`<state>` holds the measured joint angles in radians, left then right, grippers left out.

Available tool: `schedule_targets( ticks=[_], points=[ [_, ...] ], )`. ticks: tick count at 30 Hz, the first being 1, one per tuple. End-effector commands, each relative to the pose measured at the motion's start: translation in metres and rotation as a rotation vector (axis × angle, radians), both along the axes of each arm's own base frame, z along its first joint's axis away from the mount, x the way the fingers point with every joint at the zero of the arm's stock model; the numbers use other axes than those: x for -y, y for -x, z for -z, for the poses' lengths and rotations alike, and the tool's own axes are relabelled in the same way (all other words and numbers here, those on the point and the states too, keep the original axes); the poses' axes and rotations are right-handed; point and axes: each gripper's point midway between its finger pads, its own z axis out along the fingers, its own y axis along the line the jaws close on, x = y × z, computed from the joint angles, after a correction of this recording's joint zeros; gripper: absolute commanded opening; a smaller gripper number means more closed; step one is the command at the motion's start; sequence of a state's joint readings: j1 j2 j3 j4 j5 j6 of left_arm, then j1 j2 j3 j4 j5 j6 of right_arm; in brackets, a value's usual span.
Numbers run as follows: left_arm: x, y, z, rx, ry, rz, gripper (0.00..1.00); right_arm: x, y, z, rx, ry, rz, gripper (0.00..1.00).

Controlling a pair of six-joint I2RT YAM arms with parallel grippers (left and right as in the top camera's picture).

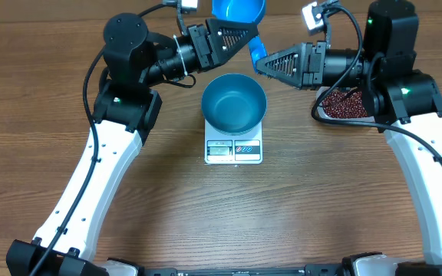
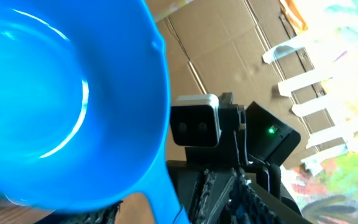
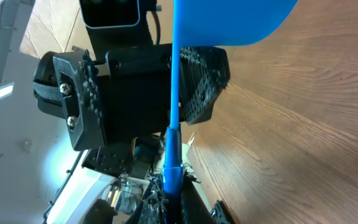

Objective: Scoop item into bowl and weigh 150g on scale

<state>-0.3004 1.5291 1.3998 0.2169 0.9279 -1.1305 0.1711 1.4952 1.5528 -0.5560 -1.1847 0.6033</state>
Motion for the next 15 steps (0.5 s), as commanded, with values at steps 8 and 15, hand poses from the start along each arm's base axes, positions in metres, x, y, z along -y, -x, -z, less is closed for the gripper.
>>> schedule_targets(
  ticks=[8, 15],
  points=[
    [0.004, 0.01, -0.013, 0.025, 0.012, 0.022, 0.36, -0.014, 0.014, -0.013, 0.039, -0.013, -0.049, 0.04],
    [-0.006, -0.001, -0.013, 0.042, 0.008, -0.032, 0.37, -0.015, 0.02, -0.015, 0.042, -0.025, -0.084, 0.04]
  ],
)
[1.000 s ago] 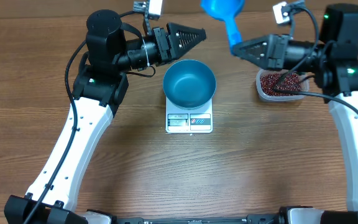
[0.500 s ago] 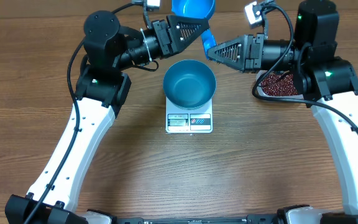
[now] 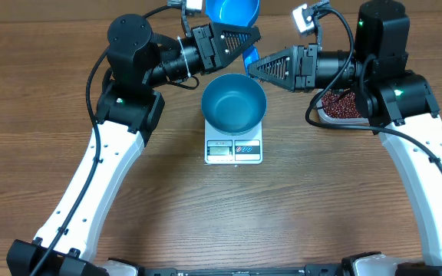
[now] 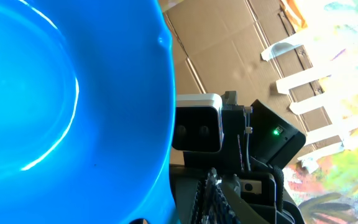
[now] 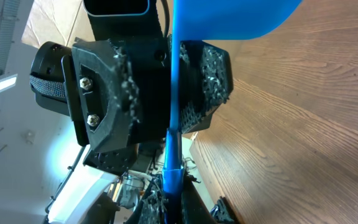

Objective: Scoop item into bowl and weigh 150g on scale

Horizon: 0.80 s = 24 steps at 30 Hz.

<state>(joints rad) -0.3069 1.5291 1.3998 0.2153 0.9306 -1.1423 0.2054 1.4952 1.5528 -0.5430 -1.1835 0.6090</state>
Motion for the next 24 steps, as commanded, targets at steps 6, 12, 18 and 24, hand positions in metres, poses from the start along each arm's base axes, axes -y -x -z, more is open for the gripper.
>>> schedule_targets(
  ticks=[6, 12, 18, 24],
  points=[
    [-0.01, -0.006, -0.014, 0.111, -0.015, -0.062, 0.29, -0.004, 0.016, -0.013, 0.026, -0.026, -0.067, 0.04],
    [-0.01, -0.006, -0.014, 0.118, -0.018, -0.063, 0.04, -0.004, 0.016, -0.013, 0.031, -0.025, -0.068, 0.04],
    [-0.013, -0.009, -0.014, 0.091, -0.008, -0.074, 0.04, 0.005, 0.009, -0.02, 0.116, -0.037, -0.058, 0.64],
    [-0.022, -0.025, -0.016, -0.092, 0.079, -0.167, 0.04, 0.022, -0.001, -0.023, 0.1, -0.046, -0.014, 0.91]
  ],
)
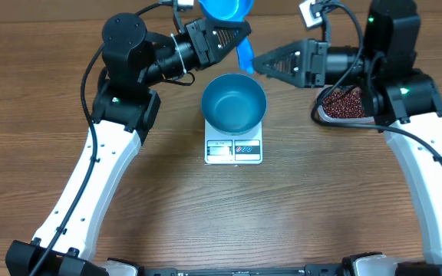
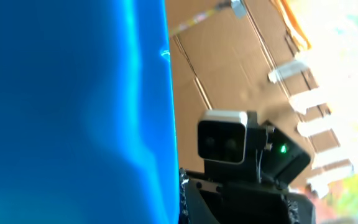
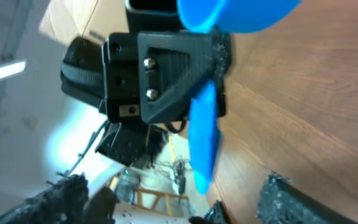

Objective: Scoop item into bowl and weigh 150g on scale

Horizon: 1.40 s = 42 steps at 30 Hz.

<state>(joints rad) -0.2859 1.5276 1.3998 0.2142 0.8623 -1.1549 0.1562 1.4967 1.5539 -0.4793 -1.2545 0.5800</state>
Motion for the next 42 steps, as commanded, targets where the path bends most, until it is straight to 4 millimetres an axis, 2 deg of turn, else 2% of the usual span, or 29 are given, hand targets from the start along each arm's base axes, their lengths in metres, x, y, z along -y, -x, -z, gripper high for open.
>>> schedule_targets(
  ticks=[1, 6, 9, 11, 13, 14, 20, 25, 30, 35, 42],
  points=[
    [-0.011, -0.012, -0.015, -0.093, 0.082, -0.094, 0.04, 0.009, 0.003, -0.009, 0.01, -0.008, 0.007, 0.91],
    [-0.004, -0.018, 0.006, -0.263, 0.095, -0.151, 0.04, 0.005, 0.002, 0.003, -0.031, 0.029, 0.039, 0.91],
    [0.004, -0.016, 0.019, -0.413, 0.124, -0.168, 0.04, 0.002, -0.004, 0.008, -0.045, 0.053, 0.081, 0.86],
    [0.008, -0.014, 0.02, -0.526, 0.183, -0.162, 0.04, 0.003, -0.01, 0.011, -0.114, 0.057, 0.126, 0.76],
    [0.009, -0.014, 0.02, -0.593, 0.22, -0.157, 0.04, 0.003, -0.014, 0.012, -0.15, 0.059, 0.157, 0.59],
    [0.009, -0.014, 0.02, -0.599, 0.223, -0.158, 0.04, 0.003, -0.017, 0.014, -0.168, 0.064, 0.179, 0.5],
    [0.012, -0.012, 0.025, -0.584, 0.193, -0.158, 0.04, -0.004, -0.025, 0.02, -0.208, 0.087, 0.257, 0.46],
    [0.013, -0.011, 0.026, -0.542, 0.165, -0.159, 0.04, -0.007, -0.032, 0.018, -0.231, 0.078, 0.305, 0.33],
    [0.011, -0.014, 0.026, -0.426, 0.103, -0.181, 0.04, -0.006, -0.036, 0.015, -0.231, 0.067, 0.323, 0.24],
    [0.013, -0.013, 0.026, -0.36, 0.063, -0.174, 0.04, -0.006, -0.037, 0.014, -0.231, 0.063, 0.332, 0.04],
    [0.014, -0.016, 0.027, -0.334, 0.053, -0.212, 0.04, -0.006, -0.038, 0.014, -0.242, 0.06, 0.338, 0.06]
  ],
)
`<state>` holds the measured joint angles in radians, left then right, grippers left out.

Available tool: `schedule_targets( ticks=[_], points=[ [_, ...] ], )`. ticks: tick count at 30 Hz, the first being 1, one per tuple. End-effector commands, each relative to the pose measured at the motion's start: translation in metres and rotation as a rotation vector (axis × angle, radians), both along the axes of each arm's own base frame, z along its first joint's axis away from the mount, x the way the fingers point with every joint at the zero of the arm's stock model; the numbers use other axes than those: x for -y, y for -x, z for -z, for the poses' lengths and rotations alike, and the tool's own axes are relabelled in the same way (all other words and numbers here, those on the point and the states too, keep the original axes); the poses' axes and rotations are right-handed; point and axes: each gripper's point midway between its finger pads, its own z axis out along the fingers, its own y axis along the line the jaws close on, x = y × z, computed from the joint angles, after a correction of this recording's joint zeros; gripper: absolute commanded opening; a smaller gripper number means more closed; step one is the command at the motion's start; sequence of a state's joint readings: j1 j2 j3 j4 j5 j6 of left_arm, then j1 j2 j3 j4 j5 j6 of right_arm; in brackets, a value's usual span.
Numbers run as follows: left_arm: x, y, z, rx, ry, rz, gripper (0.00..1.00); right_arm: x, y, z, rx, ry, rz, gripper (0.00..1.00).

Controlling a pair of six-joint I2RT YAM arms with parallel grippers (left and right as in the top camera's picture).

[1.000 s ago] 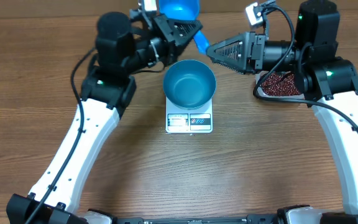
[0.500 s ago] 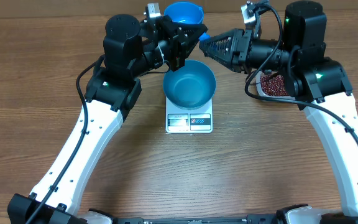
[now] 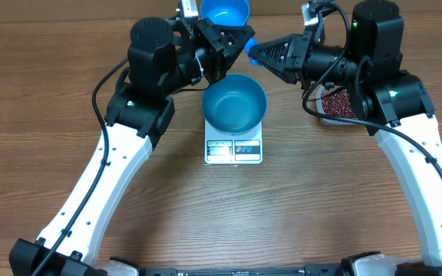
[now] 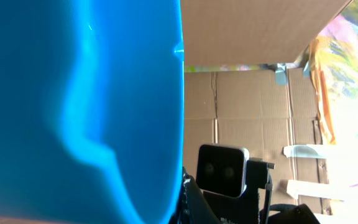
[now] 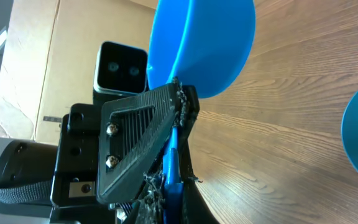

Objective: Scoop item into bowl and weigh 150g on scale

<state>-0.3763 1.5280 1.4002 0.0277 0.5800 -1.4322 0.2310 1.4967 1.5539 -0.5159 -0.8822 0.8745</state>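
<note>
A blue scoop [image 3: 223,11] is held in the air behind the blue bowl [image 3: 234,103], which stands on the white scale [image 3: 234,149]. My left gripper [image 3: 232,40] is shut on the scoop where the cup meets the handle. My right gripper [image 3: 255,52] is shut on the handle from the right. The right wrist view shows the cup [image 5: 204,43] above, the handle running down into my right gripper [image 5: 169,186], and a left finger [image 5: 135,137] against it. The scoop's wall [image 4: 73,93] fills the left of the left wrist view. The scoop's inside looks empty.
A container of red beans [image 3: 336,103] sits at the right, partly under my right arm. The scale's display [image 3: 219,150] faces the front. Cardboard and a colourful backdrop stand beyond the table's far edge.
My right gripper was open and clear of the scoop; now it is shut on the handle. The scoop has turned, its handle pointing right instead of hanging down. The left arm has shifted right.
At first both grippers held the scoop behind the bowl, the right one on the handle, and stayed so half a second later. Then the right gripper was open and drawn back, the left alone holding the scoop. Now the right grips the handle again on the turned scoop.
</note>
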Motion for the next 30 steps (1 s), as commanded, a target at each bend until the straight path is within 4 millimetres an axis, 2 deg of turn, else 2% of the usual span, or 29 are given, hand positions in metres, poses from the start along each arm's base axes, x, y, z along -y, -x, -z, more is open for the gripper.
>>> schedule_targets(
  ticks=[1, 6, 8, 10, 12, 13, 15, 16, 18, 19, 24, 30],
  points=[
    [0.002, 0.003, -0.011, 0.084, -0.039, -0.015, 0.04, 0.001, 0.001, -0.013, 0.049, 0.002, 0.016, 0.07],
    [0.004, 0.003, -0.011, 0.084, -0.039, -0.015, 0.04, 0.001, 0.0, -0.013, 0.051, 0.002, 0.017, 0.12],
    [0.004, 0.003, -0.011, 0.084, -0.04, -0.015, 0.04, 0.001, 0.0, -0.013, 0.053, 0.003, 0.016, 0.04],
    [0.004, 0.003, -0.011, 0.098, -0.05, -0.013, 0.06, 0.001, 0.0, -0.013, 0.079, 0.016, 0.012, 0.04],
    [0.004, 0.003, -0.011, 0.123, -0.068, -0.011, 0.19, 0.001, 0.0, -0.013, 0.129, 0.038, -0.001, 0.04],
    [0.004, 0.003, -0.011, 0.134, -0.078, -0.01, 0.29, 0.001, 0.0, -0.013, 0.152, 0.048, -0.007, 0.04],
    [0.004, 0.004, -0.006, 0.163, -0.12, -0.003, 0.57, 0.002, -0.001, -0.012, 0.193, 0.068, -0.015, 0.04],
    [0.004, 0.005, -0.004, 0.192, -0.149, 0.007, 0.74, 0.004, -0.002, -0.012, 0.215, 0.079, -0.017, 0.04],
    [0.005, 0.007, 0.003, 0.257, -0.226, 0.032, 0.89, 0.009, -0.004, -0.01, 0.241, 0.1, -0.016, 0.04],
    [0.005, 0.009, 0.01, 0.326, -0.308, 0.058, 0.92, 0.014, -0.005, -0.007, 0.251, 0.12, -0.013, 0.04],
    [0.008, 0.023, 0.034, 0.519, -0.509, 0.198, 0.96, 0.043, -0.011, 0.014, 0.199, 0.19, 0.037, 0.04],
    [0.002, 0.028, 0.04, 0.588, -0.547, 0.264, 1.0, 0.105, -0.008, 0.017, 0.125, 0.376, 0.178, 0.04]
  ],
)
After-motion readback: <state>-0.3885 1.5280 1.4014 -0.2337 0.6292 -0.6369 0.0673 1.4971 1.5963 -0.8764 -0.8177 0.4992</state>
